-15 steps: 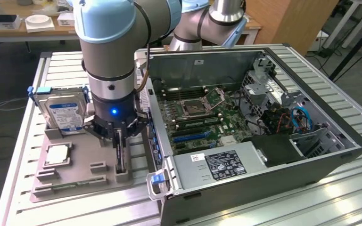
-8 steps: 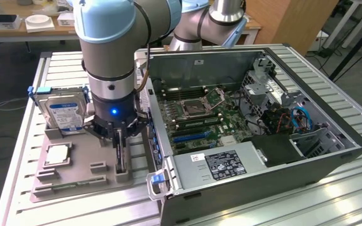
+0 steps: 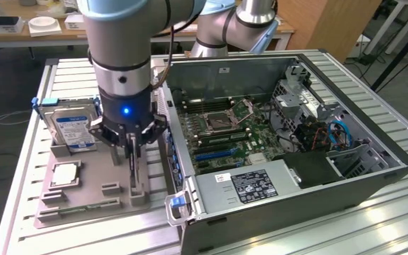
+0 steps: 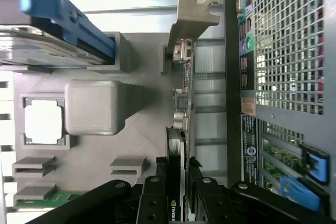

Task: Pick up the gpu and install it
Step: 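Pick up the gpu and move the gpu toward the slot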

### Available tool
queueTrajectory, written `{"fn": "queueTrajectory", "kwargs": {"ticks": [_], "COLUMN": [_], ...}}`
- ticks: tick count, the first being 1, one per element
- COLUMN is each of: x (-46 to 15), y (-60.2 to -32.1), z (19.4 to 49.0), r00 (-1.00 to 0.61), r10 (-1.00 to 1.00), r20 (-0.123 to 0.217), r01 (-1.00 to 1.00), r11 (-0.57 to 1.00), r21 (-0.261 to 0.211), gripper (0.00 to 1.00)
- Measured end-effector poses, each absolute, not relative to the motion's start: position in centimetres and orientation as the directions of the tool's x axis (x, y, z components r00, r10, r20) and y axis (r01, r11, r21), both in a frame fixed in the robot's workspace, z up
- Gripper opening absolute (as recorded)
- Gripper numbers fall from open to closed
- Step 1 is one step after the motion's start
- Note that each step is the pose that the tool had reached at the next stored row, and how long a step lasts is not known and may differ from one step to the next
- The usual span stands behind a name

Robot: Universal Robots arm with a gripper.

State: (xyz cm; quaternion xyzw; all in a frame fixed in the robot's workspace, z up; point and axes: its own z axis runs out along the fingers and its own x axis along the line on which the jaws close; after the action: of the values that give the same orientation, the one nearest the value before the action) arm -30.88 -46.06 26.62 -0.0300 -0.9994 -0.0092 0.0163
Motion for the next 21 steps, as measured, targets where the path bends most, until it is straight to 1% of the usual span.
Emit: {"fn": "queueTrajectory", "kwargs": {"ticks": [13, 21], "x": [-30.9, -30.9], "y": [-46.1, -46.1], "z": [32.5, 36.0], "r00": [-0.998, -0.999], "r10": [0.058, 0.000], "r20": [0.034, 0.034], "r01": [0.059, 0.001], "r11": [0.998, 1.000], "r21": [0.017, 0.017], "gripper": [0.26, 0.26]}}
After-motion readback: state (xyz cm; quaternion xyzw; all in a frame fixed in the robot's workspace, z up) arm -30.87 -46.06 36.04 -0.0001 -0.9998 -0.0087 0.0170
